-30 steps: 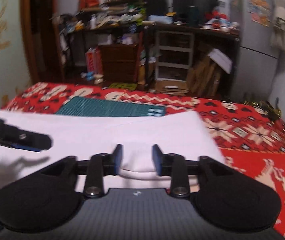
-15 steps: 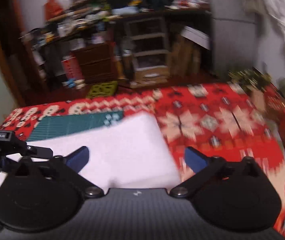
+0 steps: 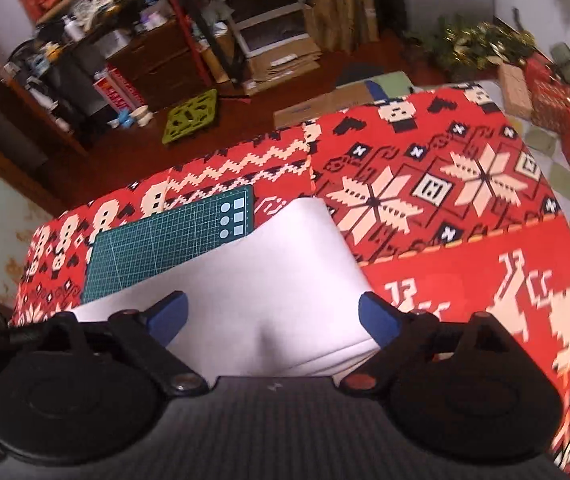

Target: Fold clothes

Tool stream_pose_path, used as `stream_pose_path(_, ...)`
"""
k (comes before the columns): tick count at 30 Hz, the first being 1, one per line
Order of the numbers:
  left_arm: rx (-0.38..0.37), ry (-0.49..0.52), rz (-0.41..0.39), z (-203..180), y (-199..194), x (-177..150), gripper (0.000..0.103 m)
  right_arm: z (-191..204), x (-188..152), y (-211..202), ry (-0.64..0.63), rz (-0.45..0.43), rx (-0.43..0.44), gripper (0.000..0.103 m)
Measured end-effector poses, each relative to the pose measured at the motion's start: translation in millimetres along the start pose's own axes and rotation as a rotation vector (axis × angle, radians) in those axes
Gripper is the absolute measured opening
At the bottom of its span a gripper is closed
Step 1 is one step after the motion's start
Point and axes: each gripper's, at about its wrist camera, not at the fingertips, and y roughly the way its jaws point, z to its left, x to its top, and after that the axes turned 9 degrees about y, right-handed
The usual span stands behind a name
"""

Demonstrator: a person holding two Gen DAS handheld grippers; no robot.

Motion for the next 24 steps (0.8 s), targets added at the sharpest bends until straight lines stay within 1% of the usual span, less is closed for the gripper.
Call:
stream_pose_path(2, -0.021, -0.026, 0.017, 5.7, 6.3, 0.2, 0.066, 1.2, -4.4, 1.0, 0.028, -0.024, 0.018, 0.093)
stream_pose_path(5, -0.092, -0.069, 0.020, 11.3, 15.2, -0.1, 0.066, -4.1, -8.7, 5.9, 0.105, -0.039, 0.029, 0.093)
stream_pose_path(7, -0.122, -0.099, 0.011, 15.7, 20.4, -0.3, 0.066, -7.6, -10.5, 7.2, 0.151, -0.050, 0.045, 0.093)
stream_pose_path(10, -0.176, -0.163, -0.002, 20.9, 26.4, -1.6, 0.066, -8.6, -10.0, 12.9, 0.168, -0.041, 0.050, 0.093)
stream_pose_path(13, -0.226, -0.222, 0.007, 23.2, 34.1, -2.4, 0.066, -8.4, -7.1, 19.8, 0.191, -0.024, 0.068, 0.093)
stream_pose_path(16, -0.237, -0.228, 0.005, 18.8, 40.9, -1.9, 0.066, -7.4, -2.9, 27.6, 0.214, -0.009, 0.085, 0.093)
stream_pose_path(18, -0.231, -0.201, 0.005, 11.6, 44.7, 0.0, 0.065, -5.9, -0.1, 33.2, 0.219, -0.001, 0.091, 0.093)
stream_pose_path(19, -0.221, -0.181, 0.007, 8.5, 46.9, 1.6, 0.060, -5.1, 0.9, 35.4, 0.217, 0.002, 0.090, 0.093)
stream_pose_path(20, -0.207, -0.163, 0.009, 5.6, 48.7, 3.0, 0.048, -4.2, 1.7, 37.0, 0.215, 0.003, 0.087, 0.093)
stream_pose_path(21, -0.187, -0.149, 0.012, 3.5, 49.4, 4.0, 0.039, -3.4, 2.5, 38.6, 0.212, 0.005, 0.085, 0.093)
stream_pose_path(22, -0.169, -0.138, 0.015, 2.2, 49.7, 4.7, 0.017, -3.3, 3.1, 39.6, 0.210, 0.007, 0.082, 0.093)
stream_pose_path(23, -0.155, -0.128, 0.019, 0.7, 49.6, 5.9, 0.005, -4.0, 3.6, 39.2, 0.210, 0.006, 0.076, 0.092)
stream_pose_path(24, -0.151, -0.116, 0.020, -1.8, 48.5, 7.9, 0.005, -5.2, 4.0, 37.6, 0.209, 0.007, 0.061, 0.091)
